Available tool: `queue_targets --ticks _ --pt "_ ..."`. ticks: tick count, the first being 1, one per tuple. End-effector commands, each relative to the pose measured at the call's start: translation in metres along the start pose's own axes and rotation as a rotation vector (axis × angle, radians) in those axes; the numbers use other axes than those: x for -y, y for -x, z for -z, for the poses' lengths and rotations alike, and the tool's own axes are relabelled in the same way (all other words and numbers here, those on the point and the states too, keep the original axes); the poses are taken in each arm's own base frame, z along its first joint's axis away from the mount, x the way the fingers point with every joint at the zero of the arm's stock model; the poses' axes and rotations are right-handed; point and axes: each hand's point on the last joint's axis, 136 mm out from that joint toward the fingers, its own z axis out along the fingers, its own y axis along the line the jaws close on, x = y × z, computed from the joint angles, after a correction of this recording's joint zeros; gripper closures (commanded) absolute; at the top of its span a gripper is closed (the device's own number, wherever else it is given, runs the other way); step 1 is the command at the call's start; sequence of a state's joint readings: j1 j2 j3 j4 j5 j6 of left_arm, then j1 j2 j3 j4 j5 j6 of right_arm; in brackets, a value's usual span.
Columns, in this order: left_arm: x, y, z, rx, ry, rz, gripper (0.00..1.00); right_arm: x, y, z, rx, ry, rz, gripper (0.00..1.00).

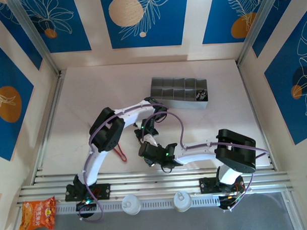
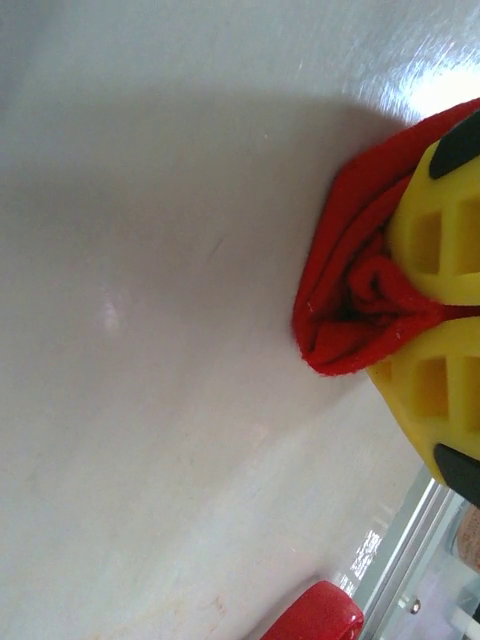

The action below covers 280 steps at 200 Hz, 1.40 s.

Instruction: Roll the socks

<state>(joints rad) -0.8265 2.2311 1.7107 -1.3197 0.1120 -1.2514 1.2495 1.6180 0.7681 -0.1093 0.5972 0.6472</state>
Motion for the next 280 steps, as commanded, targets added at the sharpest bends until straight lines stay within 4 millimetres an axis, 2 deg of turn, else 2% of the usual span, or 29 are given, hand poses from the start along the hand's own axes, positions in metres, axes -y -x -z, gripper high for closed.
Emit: queue_targets --ticks 1,24,34,57,62,74,83,110,135,159,177,194,210,226,280 --pt "0.022 0.022 -0.022 0.083 -0.069 0.058 1.0 0.05 -0.067 -0.016 -0.226 -0.109 -0.11 1.0" --pt "0.021 0.024 -0.011 0.098 -0.116 0.058 0.99 0.053 -0.075 -0.017 -0.25 -0.058 -0.156 1.0" --pt "0.021 0.025 -0.004 0.105 -0.147 0.059 0.83 0.052 -0.077 -0.017 -0.261 -0.02 -0.178 1.0" --pt "0.023 0.026 0.013 0.101 -0.256 0.065 0.62 0.055 -0.083 -0.016 -0.283 0.033 -0.225 1.0" --pt "0.023 0.027 0.018 0.105 -0.28 0.069 0.51 0.054 -0.084 -0.016 -0.291 0.052 -0.237 1.0" --pt "0.021 0.03 0.03 0.121 -0.328 0.083 0.35 0.056 -0.089 -0.016 -0.318 0.082 -0.264 1.0" --pt "0.02 0.032 0.04 0.133 -0.372 0.086 0.28 0.057 -0.093 -0.016 -0.333 0.096 -0.272 1.0" --pt "0.018 0.04 0.067 0.171 -0.485 0.097 0.19 0.065 -0.1 -0.015 -0.365 0.117 -0.309 1.0" --pt "0.014 0.044 0.087 0.211 -0.592 0.088 0.17 0.071 -0.102 -0.014 -0.371 0.149 -0.361 1.0" --pt "0.014 0.04 0.09 0.23 -0.692 0.062 0.18 0.079 -0.103 -0.014 -0.391 0.174 -0.41 1.0" --pt "0.019 0.035 0.087 0.229 -0.78 0.032 0.25 0.084 -0.1 -0.015 -0.404 0.189 -0.452 1.0" --pt "0.016 0.028 0.072 0.197 -0.794 0.014 0.36 0.086 -0.096 -0.015 -0.41 0.216 -0.492 1.0" --pt "0.015 0.022 0.06 0.173 -0.793 -0.002 0.42 0.087 -0.092 -0.016 -0.42 0.25 -0.527 1.0" --pt "0.017 0.019 0.054 0.175 -0.807 -0.014 0.44 0.085 -0.09 -0.018 -0.449 0.289 -0.559 1.0" --pt "0.047 0.013 0.041 0.13 -0.86 -0.034 0.5 0.089 -0.089 -0.025 -0.518 0.364 -0.684 1.0"
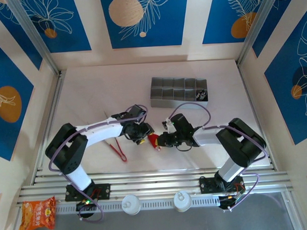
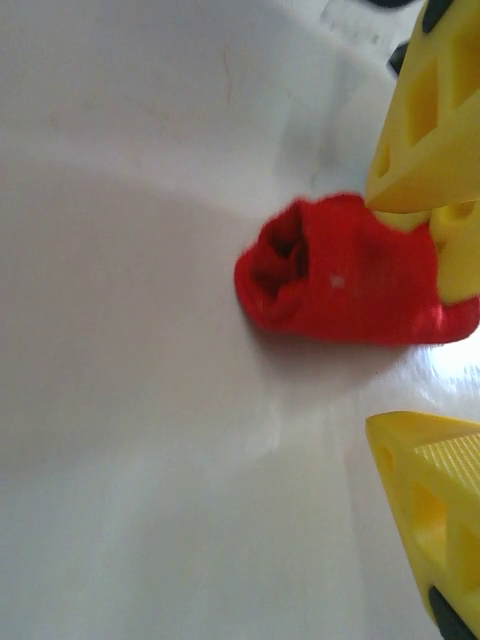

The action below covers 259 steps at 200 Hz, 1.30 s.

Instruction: Roll the socks

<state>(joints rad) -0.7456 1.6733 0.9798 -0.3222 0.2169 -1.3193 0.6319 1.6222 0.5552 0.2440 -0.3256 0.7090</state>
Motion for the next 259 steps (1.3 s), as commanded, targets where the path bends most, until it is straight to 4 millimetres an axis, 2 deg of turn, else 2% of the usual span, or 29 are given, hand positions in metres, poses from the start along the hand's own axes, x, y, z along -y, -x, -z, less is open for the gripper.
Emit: queue_targets --ticks 1,24,58,72,85,103,116,142,155,185,204,235,259 --pt "0.01 -0.006 -0.015 -0.034 -0.043 0.0 0.5 0.077 -0.07 0.004 -0.217 -0.244 -0.229 1.0" --pt "0.0 -0.009 -0.023 -0.039 0.001 -0.003 0.52 0.076 -0.066 0.004 -0.22 -0.222 -0.251 1.0" --pt "0.002 -0.008 -0.031 -0.037 0.013 -0.026 0.53 0.078 -0.062 0.002 -0.231 -0.191 -0.29 1.0" --pt "-0.001 -0.007 -0.036 -0.036 0.033 -0.026 0.58 0.079 -0.062 0.002 -0.241 -0.184 -0.302 1.0" --pt "-0.006 -0.008 -0.041 -0.036 0.069 -0.024 0.68 0.078 -0.061 0.001 -0.247 -0.175 -0.298 1.0" --pt "-0.023 -0.011 -0.047 -0.065 0.176 -0.008 1.0 0.076 -0.057 0.003 -0.248 -0.183 -0.252 1.0" --pt "-0.039 -0.013 -0.044 -0.073 0.269 0.01 1.0 0.071 -0.05 0.005 -0.231 -0.2 -0.18 0.99" --pt "-0.067 -0.012 -0.023 -0.058 0.464 0.029 1.0 0.052 -0.034 0.017 -0.153 -0.267 0.045 0.76" --pt "-0.073 -0.012 -0.016 -0.051 0.52 0.034 1.0 0.037 -0.023 0.026 -0.089 -0.278 0.133 0.67" --pt "-0.079 -0.012 -0.009 -0.049 0.605 0.065 1.0 0.01 -0.005 0.048 0.082 -0.329 0.299 0.6" --pt "-0.077 -0.013 -0.008 -0.059 0.644 0.088 1.0 -0.001 -0.009 0.05 0.149 -0.334 0.395 0.59" --pt "-0.073 -0.012 -0.01 -0.077 0.688 0.1 1.0 -0.022 -0.028 0.035 0.161 -0.358 0.57 0.53" --pt "-0.074 -0.013 -0.016 -0.094 0.71 0.108 1.0 -0.029 -0.027 0.029 0.207 -0.441 0.647 0.48"
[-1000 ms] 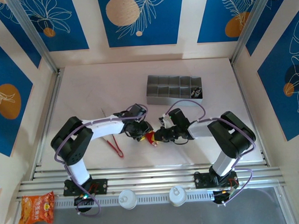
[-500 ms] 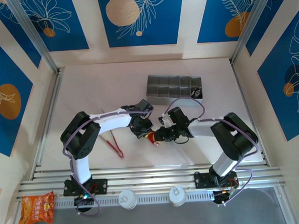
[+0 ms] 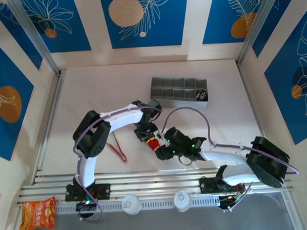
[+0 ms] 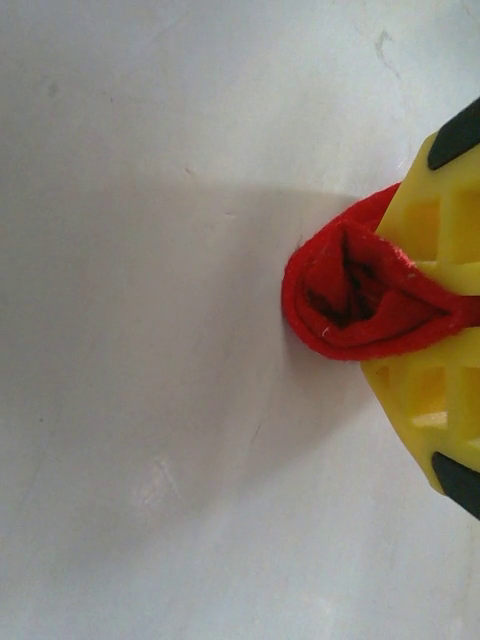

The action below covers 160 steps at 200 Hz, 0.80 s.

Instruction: Roll the socks

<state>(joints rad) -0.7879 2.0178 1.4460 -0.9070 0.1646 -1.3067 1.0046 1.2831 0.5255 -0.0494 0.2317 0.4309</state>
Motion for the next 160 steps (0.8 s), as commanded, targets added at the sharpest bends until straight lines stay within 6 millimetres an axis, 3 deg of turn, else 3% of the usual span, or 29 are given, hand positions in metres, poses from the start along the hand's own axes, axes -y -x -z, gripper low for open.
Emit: queue_targets --ticks 1,36,115,160 --pt "-0.051 -0.001 -0.023 -0.016 0.255 0.067 1.0 0.008 0.014 -0.002 0.077 -0.15 0.084 0.48" --pt "-0.051 -0.003 -0.026 -0.039 0.289 0.069 1.0 0.014 0.022 -0.009 0.1 -0.227 0.074 0.33" --pt "-0.039 -0.002 -0.032 -0.068 0.265 0.062 1.0 0.02 0.014 -0.043 0.011 -0.018 -0.291 0.33" --pt "-0.036 -0.002 -0.034 -0.081 0.245 0.061 1.0 0.016 0.01 -0.06 -0.102 0.032 -0.36 0.39"
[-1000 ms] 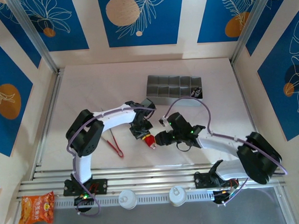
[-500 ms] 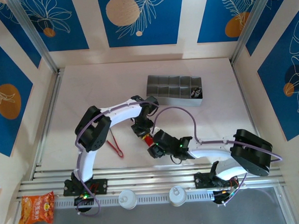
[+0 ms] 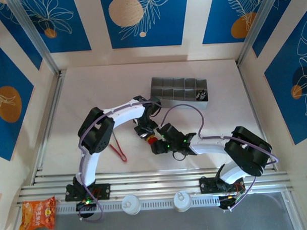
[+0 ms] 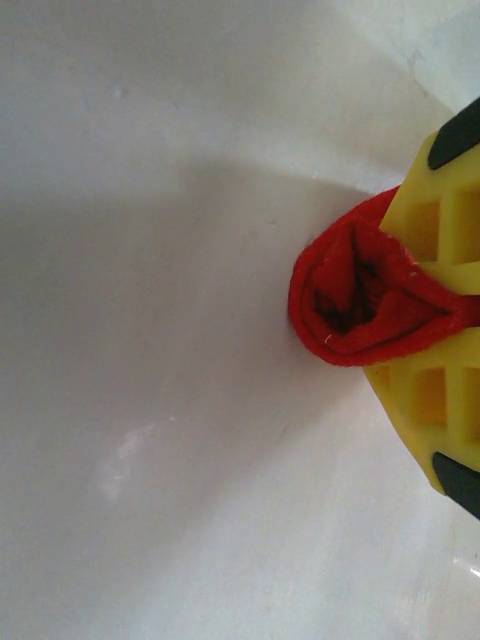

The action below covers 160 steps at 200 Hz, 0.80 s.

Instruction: Roll the socks

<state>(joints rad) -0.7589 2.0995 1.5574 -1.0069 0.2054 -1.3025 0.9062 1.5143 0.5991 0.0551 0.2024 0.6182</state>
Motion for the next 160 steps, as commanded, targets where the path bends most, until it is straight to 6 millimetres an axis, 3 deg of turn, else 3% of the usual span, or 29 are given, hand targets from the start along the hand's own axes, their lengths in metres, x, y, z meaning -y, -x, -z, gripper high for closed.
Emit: queue_targets --ticks 1,27,74,136,160 --pt "-0.038 -0.004 -0.036 -0.021 0.197 0.028 1.0 -0.01 -0.006 -0.021 -0.089 0.073 -0.091 0.39" --pt "-0.036 -0.004 -0.037 -0.029 0.18 0.021 1.0 -0.005 -0.01 -0.029 -0.115 0.041 -0.13 0.42" --pt "-0.04 -0.002 -0.039 -0.038 0.186 0.019 1.0 -0.007 0.012 -0.03 -0.063 0.101 -0.169 0.44" --pt "-0.06 0.013 -0.026 0.015 0.346 0.077 1.0 -0.026 0.033 0.015 0.017 0.237 -0.221 0.31" --pt "-0.06 0.012 -0.026 0.009 0.376 0.116 1.0 -0.028 0.03 0.016 -0.003 0.232 -0.226 0.28"
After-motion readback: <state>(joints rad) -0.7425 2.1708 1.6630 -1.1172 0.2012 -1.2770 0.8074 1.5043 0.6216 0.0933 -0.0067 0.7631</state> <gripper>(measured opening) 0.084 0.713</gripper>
